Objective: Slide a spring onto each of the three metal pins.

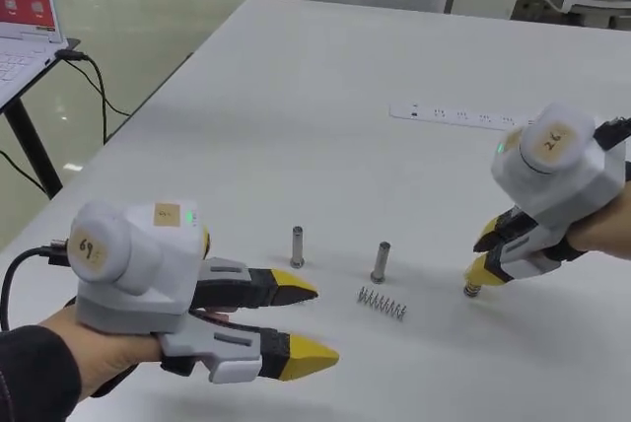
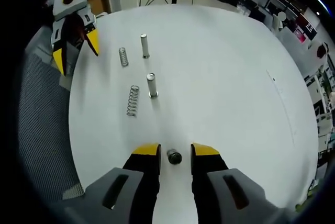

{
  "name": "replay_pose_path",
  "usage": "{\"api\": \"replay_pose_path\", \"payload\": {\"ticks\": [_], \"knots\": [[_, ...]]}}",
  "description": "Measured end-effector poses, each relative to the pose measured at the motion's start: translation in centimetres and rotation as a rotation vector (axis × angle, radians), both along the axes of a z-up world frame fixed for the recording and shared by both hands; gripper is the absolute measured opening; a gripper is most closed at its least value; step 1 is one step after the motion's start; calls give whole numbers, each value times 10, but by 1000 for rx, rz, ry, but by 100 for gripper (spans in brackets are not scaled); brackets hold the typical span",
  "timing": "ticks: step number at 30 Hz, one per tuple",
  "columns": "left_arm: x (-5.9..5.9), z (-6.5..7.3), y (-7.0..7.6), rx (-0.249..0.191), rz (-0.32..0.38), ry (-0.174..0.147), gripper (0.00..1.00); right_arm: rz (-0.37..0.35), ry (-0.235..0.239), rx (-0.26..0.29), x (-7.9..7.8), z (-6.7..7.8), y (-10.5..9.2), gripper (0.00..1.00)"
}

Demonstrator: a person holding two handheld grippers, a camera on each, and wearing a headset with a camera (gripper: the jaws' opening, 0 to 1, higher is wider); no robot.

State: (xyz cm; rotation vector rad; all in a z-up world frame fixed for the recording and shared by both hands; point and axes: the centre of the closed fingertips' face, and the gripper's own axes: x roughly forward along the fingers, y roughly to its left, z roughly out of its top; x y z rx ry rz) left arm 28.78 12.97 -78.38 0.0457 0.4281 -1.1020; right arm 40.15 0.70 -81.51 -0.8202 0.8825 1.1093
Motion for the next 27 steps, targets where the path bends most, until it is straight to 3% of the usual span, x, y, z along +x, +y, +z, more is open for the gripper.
{"api": "replay_pose_path", "payload": {"ticks": [17,27], "knots": [[-1,-1,-1,6,-4,4,35,47,-25,47,-11,18,25,20],[-2,-1,-1,10,-6,4,35,83,-20,52,-20,17,38,20]]}}
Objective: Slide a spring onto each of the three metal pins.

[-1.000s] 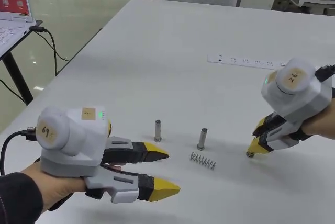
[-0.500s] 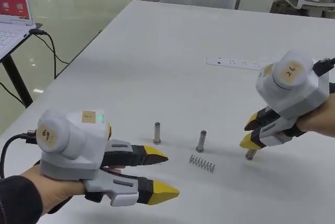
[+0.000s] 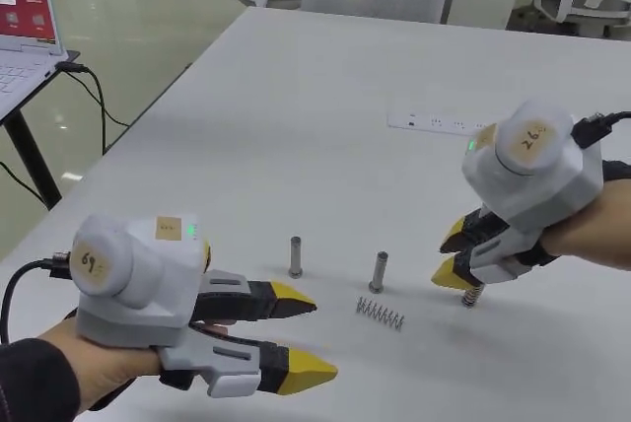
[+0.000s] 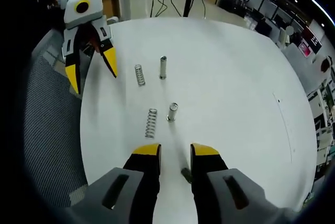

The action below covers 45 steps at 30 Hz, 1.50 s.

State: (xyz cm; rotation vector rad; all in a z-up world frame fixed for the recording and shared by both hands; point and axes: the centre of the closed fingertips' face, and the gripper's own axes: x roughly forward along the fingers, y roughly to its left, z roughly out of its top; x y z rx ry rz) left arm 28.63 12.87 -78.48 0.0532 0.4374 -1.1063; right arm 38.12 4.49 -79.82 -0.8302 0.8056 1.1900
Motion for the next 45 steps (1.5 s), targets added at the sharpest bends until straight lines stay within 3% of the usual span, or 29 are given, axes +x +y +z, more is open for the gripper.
{"api": "replay_pose_path", "payload": {"ticks": [31,45], "knots": [[1,-2,2,0,6,1,35,65,90,-48,-26,-43,25,16],[1,-2,2,1,5,2,35,59,100,-85,-29,-58,27,13]]}}
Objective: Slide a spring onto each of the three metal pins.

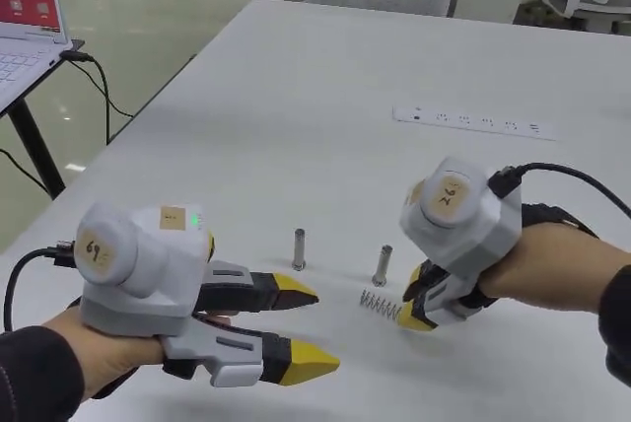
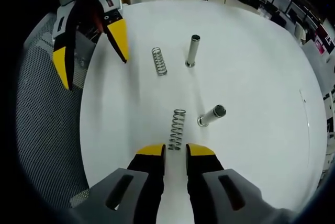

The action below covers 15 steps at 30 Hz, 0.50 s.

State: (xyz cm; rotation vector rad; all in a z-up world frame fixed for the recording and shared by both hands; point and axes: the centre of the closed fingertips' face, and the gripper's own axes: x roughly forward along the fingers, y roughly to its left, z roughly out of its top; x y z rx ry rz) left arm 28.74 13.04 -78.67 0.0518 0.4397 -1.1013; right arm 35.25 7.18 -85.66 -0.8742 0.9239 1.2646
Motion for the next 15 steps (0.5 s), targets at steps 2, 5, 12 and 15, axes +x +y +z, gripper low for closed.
{"api": "replay_pose_path", "payload": {"ticks": [2,5,12,15], "knots": [[0,0,0,0,1,0,35,-3,0,-1,0,-1,1,13],[1,0,0,-1,3,-1,35,-5,3,-5,0,-3,1,12],[0,0,0,-1,2,0,35,-10,2,-18,1,-7,1,10],[0,0,0,-1,3,0,35,-9,2,-21,1,-8,1,10]]}}
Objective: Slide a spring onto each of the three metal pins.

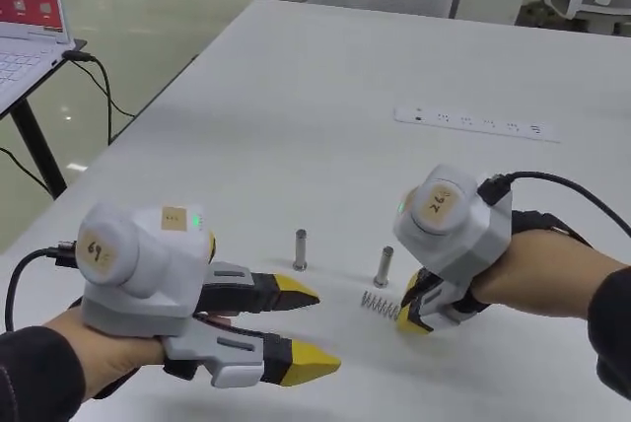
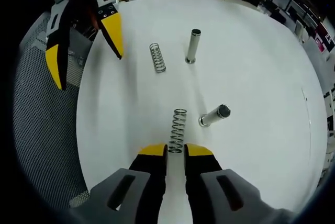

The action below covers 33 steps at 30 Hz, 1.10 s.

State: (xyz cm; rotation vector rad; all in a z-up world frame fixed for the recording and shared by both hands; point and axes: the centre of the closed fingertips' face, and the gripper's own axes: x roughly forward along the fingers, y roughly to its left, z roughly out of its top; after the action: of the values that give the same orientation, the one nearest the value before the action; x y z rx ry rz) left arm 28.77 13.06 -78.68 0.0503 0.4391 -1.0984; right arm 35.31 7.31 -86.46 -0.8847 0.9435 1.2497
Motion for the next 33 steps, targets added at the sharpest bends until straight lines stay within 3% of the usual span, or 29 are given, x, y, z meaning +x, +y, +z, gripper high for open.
{"api": "replay_pose_path", "payload": {"ticks": [15,26,33], "knots": [[0,0,0,4,-1,3,35,11,-1,9,-2,1,1,8],[0,0,0,7,1,1,34,46,-5,27,-9,20,2,7],[0,0,0,6,-3,-2,34,99,-10,49,-19,40,4,7]]}}
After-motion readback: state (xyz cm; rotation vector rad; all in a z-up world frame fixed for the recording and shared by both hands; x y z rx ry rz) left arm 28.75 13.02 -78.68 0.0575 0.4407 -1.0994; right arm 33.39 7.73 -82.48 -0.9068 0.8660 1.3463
